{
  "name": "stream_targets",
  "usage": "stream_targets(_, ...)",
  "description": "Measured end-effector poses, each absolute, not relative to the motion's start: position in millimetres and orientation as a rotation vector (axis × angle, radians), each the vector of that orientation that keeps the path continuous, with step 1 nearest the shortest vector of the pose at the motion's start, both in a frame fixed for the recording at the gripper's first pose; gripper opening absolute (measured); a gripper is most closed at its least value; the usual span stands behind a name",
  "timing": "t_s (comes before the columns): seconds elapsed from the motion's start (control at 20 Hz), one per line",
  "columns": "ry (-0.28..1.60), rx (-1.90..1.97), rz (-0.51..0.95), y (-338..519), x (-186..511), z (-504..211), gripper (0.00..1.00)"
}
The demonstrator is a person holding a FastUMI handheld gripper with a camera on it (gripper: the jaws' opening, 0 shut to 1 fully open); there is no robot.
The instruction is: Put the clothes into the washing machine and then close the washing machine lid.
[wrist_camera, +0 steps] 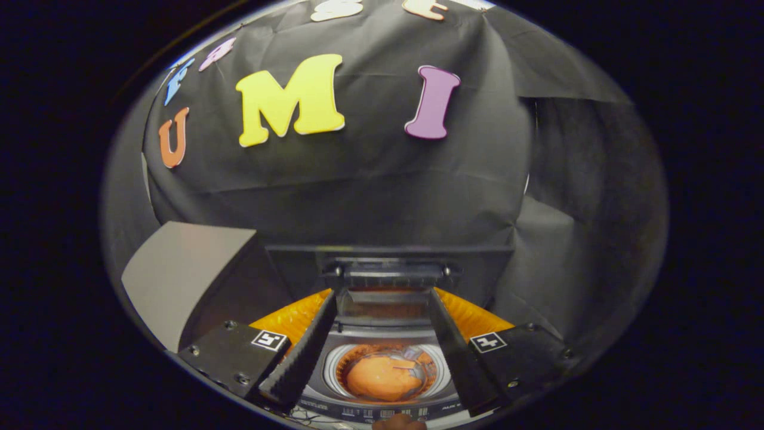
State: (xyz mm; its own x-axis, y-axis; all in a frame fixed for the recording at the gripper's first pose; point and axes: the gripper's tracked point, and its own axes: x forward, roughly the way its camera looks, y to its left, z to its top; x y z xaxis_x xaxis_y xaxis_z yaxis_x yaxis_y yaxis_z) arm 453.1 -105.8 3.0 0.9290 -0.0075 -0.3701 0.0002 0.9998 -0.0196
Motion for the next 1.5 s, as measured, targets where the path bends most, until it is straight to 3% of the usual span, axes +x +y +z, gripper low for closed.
stream_targets(0.4,0.353,-0.003,0.051,-78,522,57,0.96)
stream_targets(0.85,0.492,0.03,0.031,-74,583,7,0.97)
stream_targets(1.5,0.629,-0.004,0.009,-85,604,-39,0.97)
